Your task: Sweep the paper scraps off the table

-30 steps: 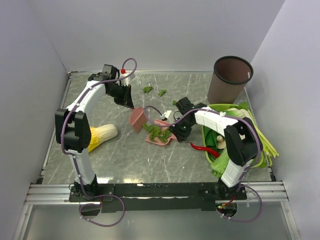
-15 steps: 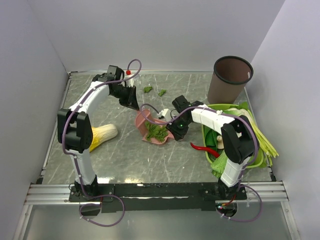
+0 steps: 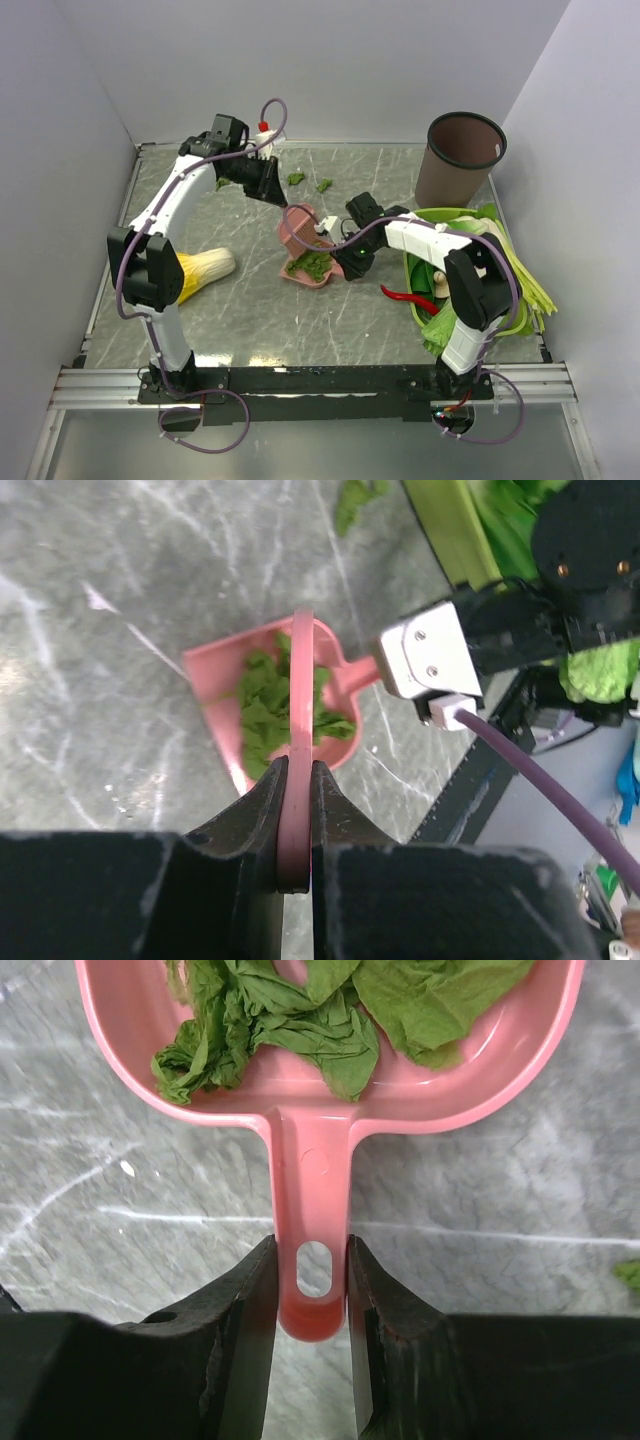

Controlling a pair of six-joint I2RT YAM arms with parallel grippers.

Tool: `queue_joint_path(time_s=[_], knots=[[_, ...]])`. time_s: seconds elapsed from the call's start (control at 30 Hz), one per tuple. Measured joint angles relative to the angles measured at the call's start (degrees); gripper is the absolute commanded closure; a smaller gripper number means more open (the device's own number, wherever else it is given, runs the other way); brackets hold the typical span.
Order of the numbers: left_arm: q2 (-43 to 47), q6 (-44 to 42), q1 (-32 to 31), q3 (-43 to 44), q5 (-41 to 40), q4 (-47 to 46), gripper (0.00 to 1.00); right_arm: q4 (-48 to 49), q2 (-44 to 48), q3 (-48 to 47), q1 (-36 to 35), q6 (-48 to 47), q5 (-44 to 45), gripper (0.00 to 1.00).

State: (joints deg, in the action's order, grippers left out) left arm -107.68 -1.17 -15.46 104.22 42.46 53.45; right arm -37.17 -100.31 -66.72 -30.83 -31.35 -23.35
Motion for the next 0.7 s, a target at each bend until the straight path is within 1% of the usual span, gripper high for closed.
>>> queue_joint_path(time_s=[0.17, 0.33, 0.47, 0.57, 0.7], knots=[[0.7, -0.9, -1.0, 0.0, 0.4, 1.2, 0.99, 3.1, 1.4, 0.5, 0.5, 0.7, -1.0, 1.00], [2.0, -1.5, -0.9, 0.4, 1.8, 2.4, 0.99, 6.2, 4.7, 2.3, 1.4, 1.8, -1.8, 1.00], [2.5, -2.2, -0.7, 6.1, 4.1, 3.4, 0.99, 7.2, 6.4, 2.6, 1.6, 2.4, -1.9, 1.00], [4.6, -2.8, -0.1, 10.5, 6.9, 3.1, 0.99, 7.5, 7.4, 2.6, 1.7, 2.8, -1.8, 1.00], [9.5, -2.6, 2.1, 12.1, 11.7, 1.8, 0.99, 7.3, 9.2, 2.5, 2.0, 3.0, -1.5, 1.00]])
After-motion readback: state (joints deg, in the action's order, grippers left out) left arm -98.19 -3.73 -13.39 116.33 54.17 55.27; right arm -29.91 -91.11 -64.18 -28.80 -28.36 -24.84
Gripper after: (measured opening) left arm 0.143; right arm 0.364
